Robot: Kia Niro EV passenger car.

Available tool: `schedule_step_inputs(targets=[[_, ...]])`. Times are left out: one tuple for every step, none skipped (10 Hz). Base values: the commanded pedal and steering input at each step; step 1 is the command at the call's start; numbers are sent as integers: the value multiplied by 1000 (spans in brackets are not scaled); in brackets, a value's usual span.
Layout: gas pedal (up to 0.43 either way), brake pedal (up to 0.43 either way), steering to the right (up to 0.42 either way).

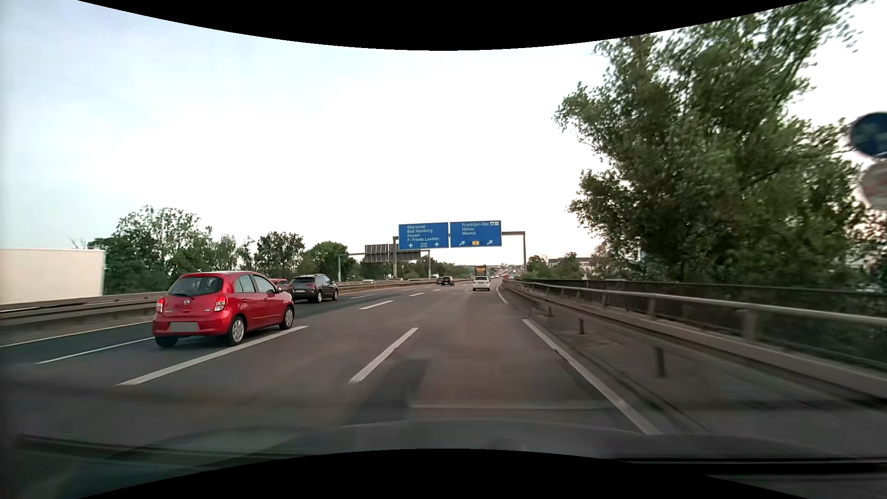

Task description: Follow the waypoints while adhering to traffic rules and regulations

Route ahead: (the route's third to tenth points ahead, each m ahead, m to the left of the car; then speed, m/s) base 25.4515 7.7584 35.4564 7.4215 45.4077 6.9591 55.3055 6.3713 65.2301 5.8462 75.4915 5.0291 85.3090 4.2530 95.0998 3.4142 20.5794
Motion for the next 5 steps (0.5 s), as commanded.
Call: schedule_step_inputs(targets=[[0, 0, 1], [0, 0, 1], [0, 0, 1], [0, 0, 2], [0, 0, 2]])
